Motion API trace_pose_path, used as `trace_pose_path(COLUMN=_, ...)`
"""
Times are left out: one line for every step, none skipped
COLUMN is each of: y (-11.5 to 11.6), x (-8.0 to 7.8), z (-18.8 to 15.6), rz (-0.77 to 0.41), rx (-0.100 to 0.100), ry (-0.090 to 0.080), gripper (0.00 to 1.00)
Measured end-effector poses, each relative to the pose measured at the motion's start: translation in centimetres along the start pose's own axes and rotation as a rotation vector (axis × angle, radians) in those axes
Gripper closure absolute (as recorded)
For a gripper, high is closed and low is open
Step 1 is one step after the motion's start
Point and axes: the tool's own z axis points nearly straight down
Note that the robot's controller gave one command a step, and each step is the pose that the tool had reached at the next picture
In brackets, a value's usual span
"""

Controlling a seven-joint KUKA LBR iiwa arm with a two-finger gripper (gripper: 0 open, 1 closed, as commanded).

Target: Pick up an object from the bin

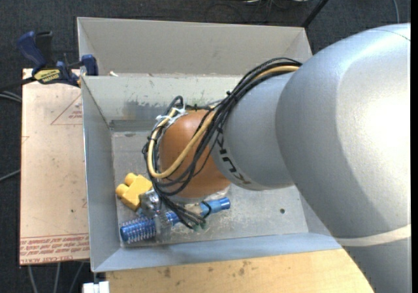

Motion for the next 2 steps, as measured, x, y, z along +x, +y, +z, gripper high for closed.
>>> trace_pose_path(y=0.0, x=-0.2, z=-3.0, rz=0.001, rx=0.003, ry=0.024, gripper=1.0)
trace_pose_path(y=0.1, x=-0.4, z=-7.7, rz=0.002, rx=0.003, ry=0.022, gripper=1.0)
